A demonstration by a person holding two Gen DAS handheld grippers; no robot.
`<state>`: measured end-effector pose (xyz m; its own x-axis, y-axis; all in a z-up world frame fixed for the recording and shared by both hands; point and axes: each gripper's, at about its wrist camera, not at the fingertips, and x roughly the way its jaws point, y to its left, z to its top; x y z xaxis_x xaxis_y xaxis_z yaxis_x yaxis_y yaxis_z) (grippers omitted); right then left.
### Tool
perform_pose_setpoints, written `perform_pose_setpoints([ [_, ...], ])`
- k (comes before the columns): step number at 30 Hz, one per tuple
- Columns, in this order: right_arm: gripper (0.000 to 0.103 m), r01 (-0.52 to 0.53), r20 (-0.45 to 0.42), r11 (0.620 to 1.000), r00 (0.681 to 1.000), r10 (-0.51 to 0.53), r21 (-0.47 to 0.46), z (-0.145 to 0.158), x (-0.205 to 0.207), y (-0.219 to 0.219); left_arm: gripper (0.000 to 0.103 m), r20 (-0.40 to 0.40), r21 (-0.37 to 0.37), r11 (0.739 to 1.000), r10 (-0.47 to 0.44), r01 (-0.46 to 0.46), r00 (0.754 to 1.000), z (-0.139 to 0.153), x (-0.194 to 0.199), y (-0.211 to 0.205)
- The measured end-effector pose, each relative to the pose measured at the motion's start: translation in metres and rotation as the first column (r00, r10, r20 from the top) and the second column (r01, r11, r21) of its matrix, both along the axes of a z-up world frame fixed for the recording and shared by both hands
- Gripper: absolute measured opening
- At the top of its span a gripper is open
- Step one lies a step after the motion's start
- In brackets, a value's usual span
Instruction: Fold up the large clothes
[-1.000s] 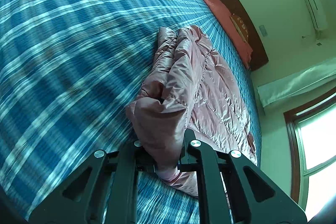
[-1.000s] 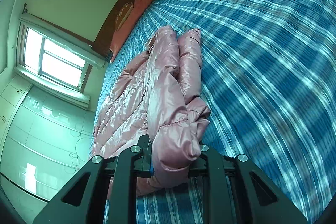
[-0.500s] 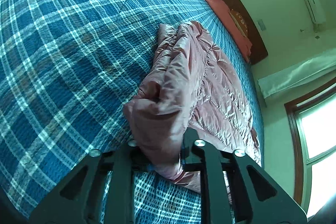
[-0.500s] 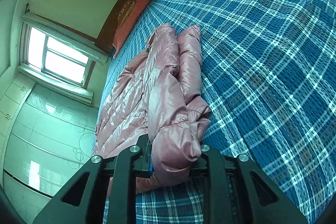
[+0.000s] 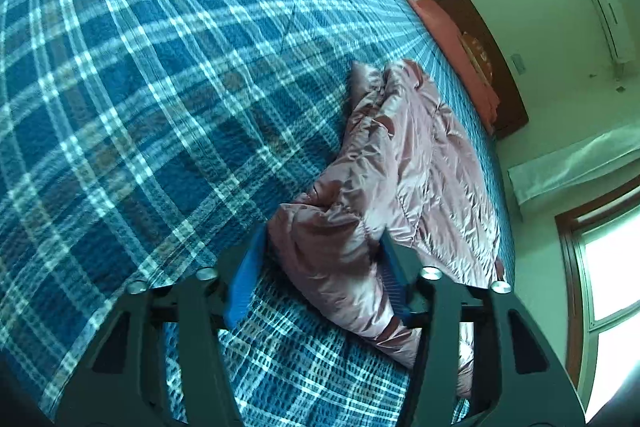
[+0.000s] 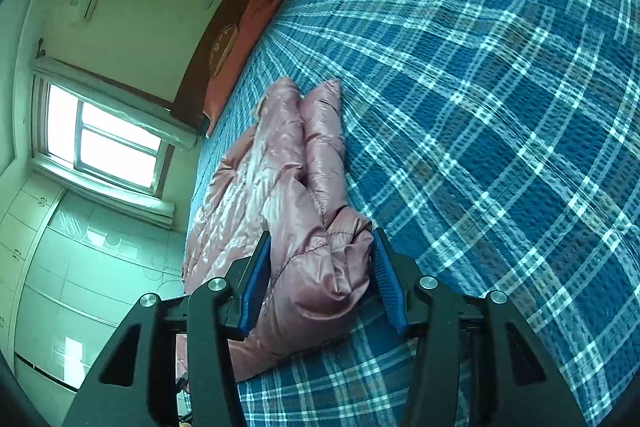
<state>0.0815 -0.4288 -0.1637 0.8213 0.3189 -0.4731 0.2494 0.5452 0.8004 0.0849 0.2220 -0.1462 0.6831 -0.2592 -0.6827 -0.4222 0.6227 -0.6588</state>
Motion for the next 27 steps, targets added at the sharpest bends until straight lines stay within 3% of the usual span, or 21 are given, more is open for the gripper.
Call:
perform_pose_setpoints([
  [2, 0.036, -0.015, -0.009, 1.000, 1.000, 0.014, -0.007, -0.004, 0.004, 0.000, 0.041, 0.002, 0.008, 1.000, -0.009, 0.009, 1.000, -0.003, 0.001, -0.002],
  [6, 0.034, -0.025, -0.024, 1.000, 0.999, 0.025, 0.009, -0.012, 0.005, -0.001, 0.036, 0.002, 0.044, 0.998, -0.037, 0.036, 0.999, -0.003, 0.005, -0.006],
  [9, 0.034, -0.032, -0.024, 0.999, 0.999, 0.033, 0.013, -0.009, 0.003, -0.004, 0.040, -0.003, 0.072, 0.996, -0.061, 0.061, 0.998, 0.001, 0.006, -0.007],
  [12, 0.036, -0.009, -0.021, 1.000, 1.000, 0.009, 0.013, -0.002, -0.002, -0.014, 0.054, -0.013, 0.107, 0.993, -0.047, 0.048, 0.999, 0.009, 0.003, -0.002],
  [18, 0.036, 0.036, -0.045, 0.996, 0.998, -0.040, -0.080, 0.014, -0.012, -0.027, 0.058, -0.031, 0.189, 0.981, -0.028, 0.033, 0.999, 0.024, -0.006, 0.011],
  [21, 0.036, 0.042, -0.063, 0.985, 0.997, -0.053, -0.165, 0.026, -0.014, -0.026, 0.058, -0.036, 0.303, 0.953, -0.008, 0.019, 0.999, 0.038, -0.009, 0.014],
  [24, 0.036, 0.038, -0.074, 0.966, 0.996, -0.058, -0.256, 0.040, -0.014, -0.017, 0.058, -0.042, 0.423, 0.906, 0.009, 0.010, 0.999, 0.055, -0.010, 0.012],
  [27, 0.036, 0.009, -0.072, 0.935, 0.997, -0.036, -0.353, 0.060, -0.011, 0.002, 0.058, -0.015, 0.492, 0.871, -0.003, 0.010, 1.000, 0.073, -0.013, 0.006],
])
